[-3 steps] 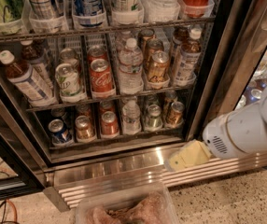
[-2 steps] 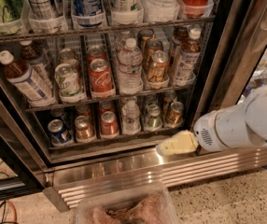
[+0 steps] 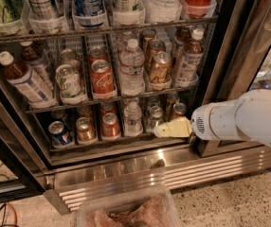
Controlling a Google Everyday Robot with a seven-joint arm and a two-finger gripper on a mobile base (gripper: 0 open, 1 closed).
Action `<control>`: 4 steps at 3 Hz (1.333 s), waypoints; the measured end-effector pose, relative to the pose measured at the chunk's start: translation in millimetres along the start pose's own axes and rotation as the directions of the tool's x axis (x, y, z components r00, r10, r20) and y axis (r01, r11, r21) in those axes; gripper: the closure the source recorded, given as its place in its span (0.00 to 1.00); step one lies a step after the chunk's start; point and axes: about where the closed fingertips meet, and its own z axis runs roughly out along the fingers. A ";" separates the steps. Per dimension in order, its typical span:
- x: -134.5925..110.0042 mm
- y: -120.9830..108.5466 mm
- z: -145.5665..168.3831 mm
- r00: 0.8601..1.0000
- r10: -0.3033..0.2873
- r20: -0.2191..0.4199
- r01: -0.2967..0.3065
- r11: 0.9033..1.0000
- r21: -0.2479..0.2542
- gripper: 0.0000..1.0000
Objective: Pick orange can from middle shelf of fridge
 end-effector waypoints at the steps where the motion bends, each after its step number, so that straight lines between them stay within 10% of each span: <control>1: -1.7 -0.1 0.0 1.000 0.003 0.006 -0.003 1.000 0.002 0.00; 4: -63.6 1.9 35.4 0.969 0.040 0.245 -0.044 0.999 0.011 0.04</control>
Offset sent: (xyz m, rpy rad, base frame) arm 0.0295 0.0240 -0.0008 0.0626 -0.1574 -0.0523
